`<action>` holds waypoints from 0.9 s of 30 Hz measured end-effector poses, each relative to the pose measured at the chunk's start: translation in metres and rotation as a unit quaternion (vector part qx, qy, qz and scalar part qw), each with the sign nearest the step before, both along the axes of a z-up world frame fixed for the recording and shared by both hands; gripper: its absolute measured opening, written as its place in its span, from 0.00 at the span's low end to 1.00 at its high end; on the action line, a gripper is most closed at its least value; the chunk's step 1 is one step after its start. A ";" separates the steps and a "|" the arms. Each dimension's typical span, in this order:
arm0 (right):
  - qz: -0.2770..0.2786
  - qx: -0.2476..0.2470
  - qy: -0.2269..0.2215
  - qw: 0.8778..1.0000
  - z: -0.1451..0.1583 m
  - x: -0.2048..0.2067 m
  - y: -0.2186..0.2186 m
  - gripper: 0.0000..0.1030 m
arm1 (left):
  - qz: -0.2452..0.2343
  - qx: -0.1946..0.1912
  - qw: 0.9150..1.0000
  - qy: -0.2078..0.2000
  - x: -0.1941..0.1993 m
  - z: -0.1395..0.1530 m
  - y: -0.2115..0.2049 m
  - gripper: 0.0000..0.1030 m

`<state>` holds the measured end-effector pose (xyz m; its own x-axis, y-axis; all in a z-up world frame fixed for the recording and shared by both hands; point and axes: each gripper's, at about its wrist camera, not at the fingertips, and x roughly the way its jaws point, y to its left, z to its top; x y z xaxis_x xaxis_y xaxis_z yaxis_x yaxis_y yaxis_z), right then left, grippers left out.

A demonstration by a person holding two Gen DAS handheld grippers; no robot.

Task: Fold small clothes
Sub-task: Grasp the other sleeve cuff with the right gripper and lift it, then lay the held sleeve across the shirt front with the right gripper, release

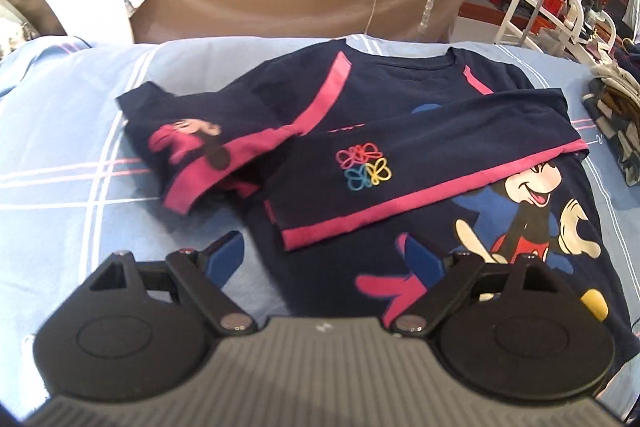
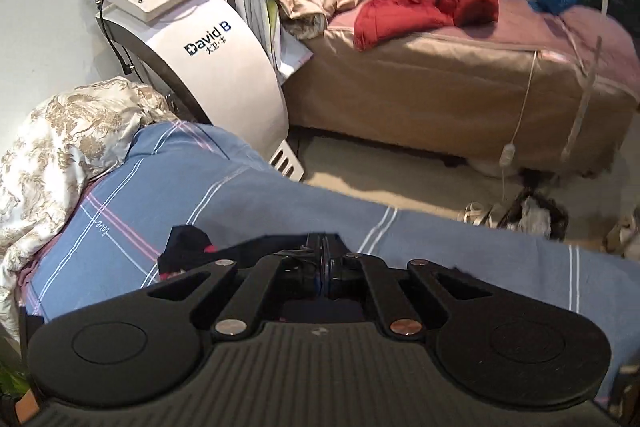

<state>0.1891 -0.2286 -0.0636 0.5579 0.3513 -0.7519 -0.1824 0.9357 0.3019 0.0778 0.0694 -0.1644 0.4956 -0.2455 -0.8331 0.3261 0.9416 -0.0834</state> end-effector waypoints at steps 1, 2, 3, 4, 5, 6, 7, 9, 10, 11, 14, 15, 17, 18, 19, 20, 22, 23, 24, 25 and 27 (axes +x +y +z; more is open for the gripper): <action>0.003 0.016 0.009 1.000 -0.014 -0.001 0.003 0.40 | 0.001 0.003 1.000 0.001 0.002 -0.001 -0.004 0.85; 0.008 0.035 0.013 0.999 -0.029 -0.001 0.012 0.56 | 0.003 0.005 1.000 0.004 0.002 -0.003 -0.005 0.85; 0.015 0.053 0.017 0.998 -0.042 0.001 0.022 0.68 | 0.006 0.006 1.000 0.007 0.002 -0.004 -0.006 0.85; 0.026 0.065 0.025 0.997 -0.057 0.005 0.036 0.71 | 0.009 0.006 1.000 0.011 0.001 -0.004 -0.005 0.85; 0.041 0.075 0.036 0.996 -0.072 0.012 0.052 0.76 | 0.010 0.008 1.000 0.012 0.000 -0.004 -0.002 0.85; 0.054 0.086 0.045 0.994 -0.085 0.019 0.067 0.76 | 0.011 0.013 1.000 0.013 0.000 -0.004 0.000 0.85; 0.067 0.097 0.049 0.992 -0.099 0.026 0.082 0.76 | 0.012 0.019 1.000 0.015 -0.002 -0.004 0.001 0.86; 0.090 0.104 0.053 0.989 -0.127 0.044 0.112 0.84 | 0.018 0.026 0.999 0.020 -0.005 -0.004 0.009 0.86; 0.103 0.101 0.056 0.988 -0.133 0.049 0.126 0.87 | 0.024 0.028 0.999 0.021 -0.008 -0.003 0.014 0.86; 0.114 0.096 0.061 0.987 -0.143 0.059 0.134 0.89 | 0.029 0.028 0.999 0.023 -0.011 -0.004 0.017 0.86; 0.131 0.072 0.070 0.986 -0.168 0.080 0.150 0.89 | 0.043 0.030 0.998 0.030 -0.020 -0.007 0.028 0.87; 0.135 0.064 0.078 0.986 -0.178 0.085 0.149 0.89 | 0.046 0.030 0.998 0.031 -0.022 -0.008 0.031 0.87; 0.147 0.053 0.100 0.983 -0.192 0.093 0.156 0.88 | 0.053 0.031 0.997 0.035 -0.028 -0.010 0.037 0.87; 0.152 0.049 0.107 0.981 -0.197 0.094 0.159 0.87 | 0.056 0.030 0.997 0.038 -0.031 -0.011 0.040 0.87; 0.158 0.053 0.113 0.980 -0.199 0.094 0.163 0.87 | 0.059 0.028 0.997 0.042 -0.032 -0.013 0.043 0.87; 0.162 0.059 0.120 0.978 -0.202 0.093 0.167 0.83 | 0.061 0.026 0.997 0.046 -0.034 -0.015 0.045 0.87; 0.163 0.053 0.124 0.977 -0.203 0.093 0.171 0.82 | 0.063 0.023 0.996 0.051 -0.035 -0.018 0.049 0.87; 0.160 0.053 0.121 0.978 -0.203 0.094 0.173 0.80 | 0.063 0.023 0.996 0.052 -0.035 -0.019 0.051 0.87; 0.154 0.057 0.121 0.979 -0.202 0.097 0.173 0.77 | 0.063 0.023 0.996 0.052 -0.034 -0.019 0.051 0.87; 0.148 0.059 0.121 0.980 -0.201 0.099 0.172 0.72 | 0.062 0.023 0.996 0.051 -0.034 -0.018 0.051 0.87; 0.144 0.054 0.114 0.982 -0.199 0.102 0.173 0.08 | 0.063 0.021 0.997 0.047 -0.031 -0.016 0.053 0.87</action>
